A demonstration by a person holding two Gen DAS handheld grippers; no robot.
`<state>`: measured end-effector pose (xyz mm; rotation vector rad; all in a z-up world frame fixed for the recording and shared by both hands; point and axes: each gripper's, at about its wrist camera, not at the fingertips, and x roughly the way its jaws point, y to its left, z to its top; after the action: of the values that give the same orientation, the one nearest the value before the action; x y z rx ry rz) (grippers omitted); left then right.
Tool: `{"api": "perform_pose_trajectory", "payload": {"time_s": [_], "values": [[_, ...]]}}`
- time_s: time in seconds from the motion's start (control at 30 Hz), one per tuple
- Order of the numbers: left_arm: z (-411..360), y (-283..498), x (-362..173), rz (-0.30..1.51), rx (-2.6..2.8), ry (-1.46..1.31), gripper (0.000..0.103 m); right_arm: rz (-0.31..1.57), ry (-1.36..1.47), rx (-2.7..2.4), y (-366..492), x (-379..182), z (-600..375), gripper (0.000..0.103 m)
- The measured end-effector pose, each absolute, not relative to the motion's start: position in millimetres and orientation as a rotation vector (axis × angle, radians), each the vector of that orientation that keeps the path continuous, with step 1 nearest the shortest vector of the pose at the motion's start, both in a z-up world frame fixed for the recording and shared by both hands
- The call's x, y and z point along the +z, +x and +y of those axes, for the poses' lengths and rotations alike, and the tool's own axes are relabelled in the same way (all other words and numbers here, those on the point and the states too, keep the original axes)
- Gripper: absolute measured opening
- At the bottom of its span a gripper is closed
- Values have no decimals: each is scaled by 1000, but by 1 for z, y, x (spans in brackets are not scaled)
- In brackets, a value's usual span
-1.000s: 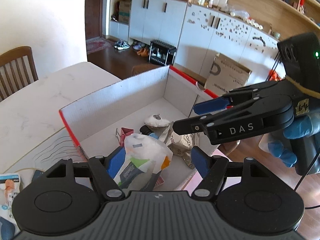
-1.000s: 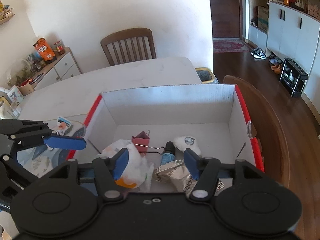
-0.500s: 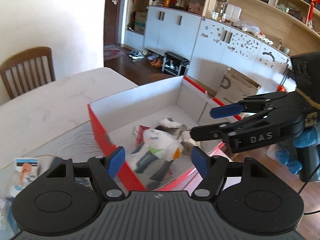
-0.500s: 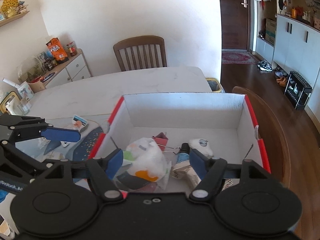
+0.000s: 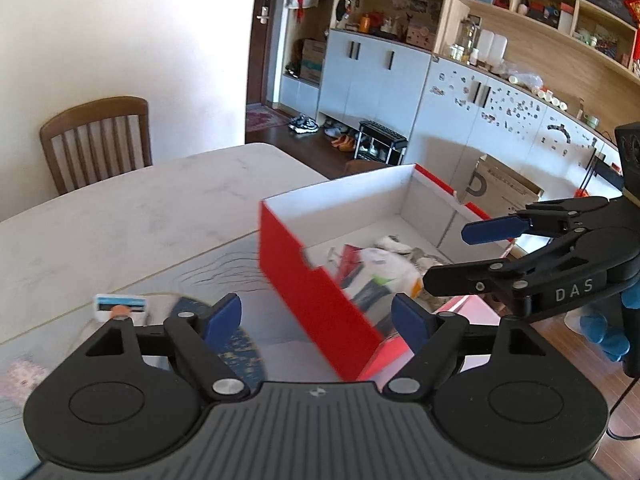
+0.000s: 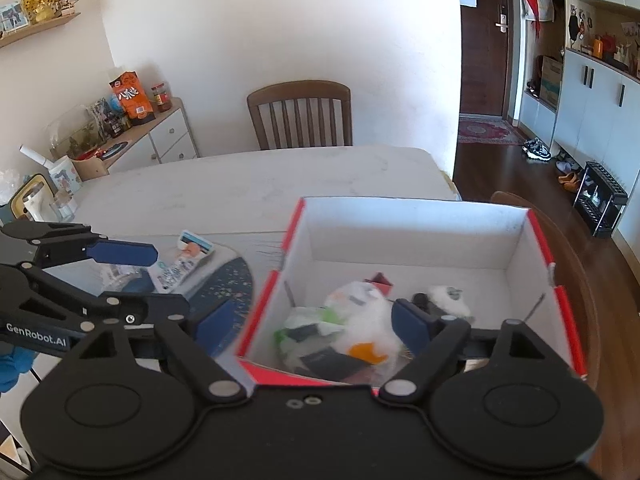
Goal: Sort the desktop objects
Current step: 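Withdraw both grippers from the box back over the table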
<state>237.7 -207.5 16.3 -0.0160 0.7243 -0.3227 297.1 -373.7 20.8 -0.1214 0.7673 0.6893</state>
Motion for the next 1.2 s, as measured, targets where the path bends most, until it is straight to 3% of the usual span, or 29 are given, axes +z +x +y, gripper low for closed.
{"api": "perform_pose_trajectory", "payload": {"time_s": [0.3,0.53,1.2], "values": [[-137,218,10,729,-265,-29,86,775,-122,705,273,22,-312,90],[-84,206,0,718,-222,-28,102,775,-127,705,265,18,-260,91],[16,220,-52,757,-170,51,102,814,-169,661,277,-27,-145,91]]}}
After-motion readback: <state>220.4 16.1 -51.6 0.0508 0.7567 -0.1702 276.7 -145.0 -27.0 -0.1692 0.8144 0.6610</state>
